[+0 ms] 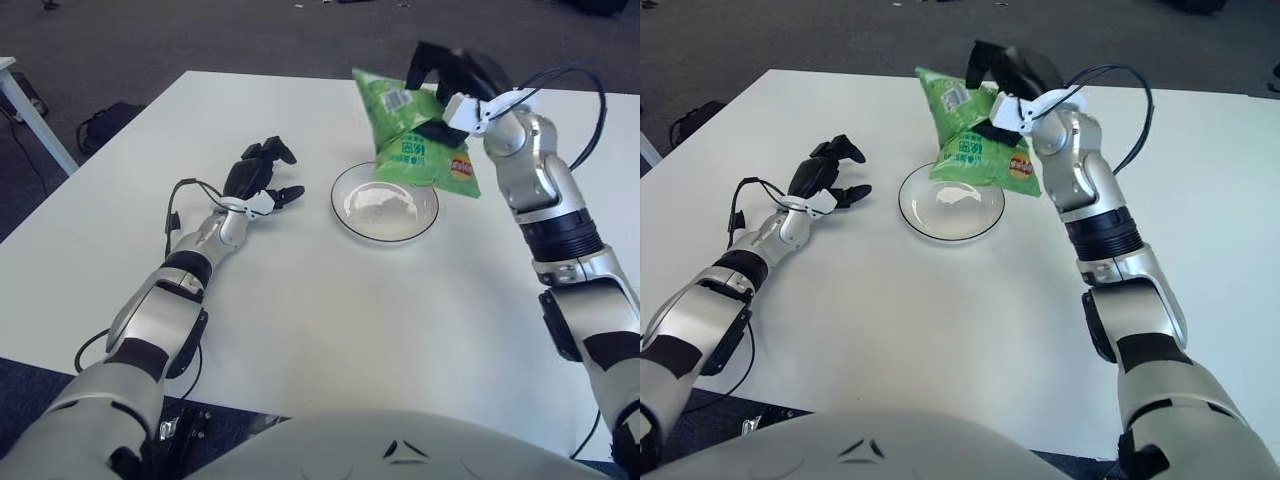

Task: Put the snack into the plate.

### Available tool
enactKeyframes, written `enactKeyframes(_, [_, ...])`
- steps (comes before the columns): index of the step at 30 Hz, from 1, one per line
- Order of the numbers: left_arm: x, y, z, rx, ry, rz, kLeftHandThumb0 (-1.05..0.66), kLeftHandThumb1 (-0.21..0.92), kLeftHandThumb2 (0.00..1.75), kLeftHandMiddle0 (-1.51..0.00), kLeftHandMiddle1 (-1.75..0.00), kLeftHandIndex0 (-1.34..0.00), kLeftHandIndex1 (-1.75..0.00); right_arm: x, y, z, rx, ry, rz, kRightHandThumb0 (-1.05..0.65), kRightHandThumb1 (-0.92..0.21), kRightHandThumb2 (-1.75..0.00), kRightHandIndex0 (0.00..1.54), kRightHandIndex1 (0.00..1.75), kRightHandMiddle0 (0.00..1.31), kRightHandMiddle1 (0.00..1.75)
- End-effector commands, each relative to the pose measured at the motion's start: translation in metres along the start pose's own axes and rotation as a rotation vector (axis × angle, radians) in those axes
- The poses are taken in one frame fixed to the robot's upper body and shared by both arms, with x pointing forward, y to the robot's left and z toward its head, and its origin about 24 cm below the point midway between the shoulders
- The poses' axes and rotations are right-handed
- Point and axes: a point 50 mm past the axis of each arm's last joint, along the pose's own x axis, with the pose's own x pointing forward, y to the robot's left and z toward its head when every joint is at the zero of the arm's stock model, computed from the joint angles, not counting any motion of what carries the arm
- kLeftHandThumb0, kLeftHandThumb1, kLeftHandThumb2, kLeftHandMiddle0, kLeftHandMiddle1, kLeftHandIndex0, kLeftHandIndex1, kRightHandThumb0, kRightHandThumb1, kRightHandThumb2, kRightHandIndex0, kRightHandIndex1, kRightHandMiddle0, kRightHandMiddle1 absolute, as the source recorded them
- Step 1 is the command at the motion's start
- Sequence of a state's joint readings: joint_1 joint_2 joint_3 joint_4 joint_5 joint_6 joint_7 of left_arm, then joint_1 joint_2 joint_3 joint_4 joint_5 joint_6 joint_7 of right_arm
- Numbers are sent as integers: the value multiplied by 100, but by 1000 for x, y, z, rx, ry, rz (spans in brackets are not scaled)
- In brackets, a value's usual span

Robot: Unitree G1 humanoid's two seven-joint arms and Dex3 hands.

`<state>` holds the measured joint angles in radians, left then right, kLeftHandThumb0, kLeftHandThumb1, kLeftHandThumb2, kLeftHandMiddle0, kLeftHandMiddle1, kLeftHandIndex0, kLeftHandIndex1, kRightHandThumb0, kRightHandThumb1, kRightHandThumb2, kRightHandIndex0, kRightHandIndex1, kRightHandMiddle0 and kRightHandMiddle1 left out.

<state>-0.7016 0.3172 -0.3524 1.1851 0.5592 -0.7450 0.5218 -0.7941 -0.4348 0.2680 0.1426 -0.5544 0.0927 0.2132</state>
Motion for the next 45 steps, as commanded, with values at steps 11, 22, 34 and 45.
enactKeyframes(11, [-26, -35, -10, 64, 143, 30, -35, 92, 53, -25, -108, -18, -175, -17, 53, 10, 331, -97, 509, 0, 3, -167, 88, 164, 66, 175])
enactKeyframes(22, [-30, -37, -6, 224, -37, -102, -35, 92, 53, -25, -108, -18, -175, 0, -32, -20, -337, -212, 653, 0, 3, -167, 88, 164, 66, 175])
enactKeyframes(34, [-29, 6, -49, -829, 427, 165, -35, 92, 53, -25, -108, -18, -175, -70, 62, -141, 93, 550, -307, 0, 3, -167, 88, 164, 66, 175])
enactKeyframes(45, [-36, -2, -45, -858, 398, 158, -35, 92, 53, -25, -108, -18, -175, -76, 47, -143, -147, 499, -222, 0, 3, -167, 88, 164, 66, 175])
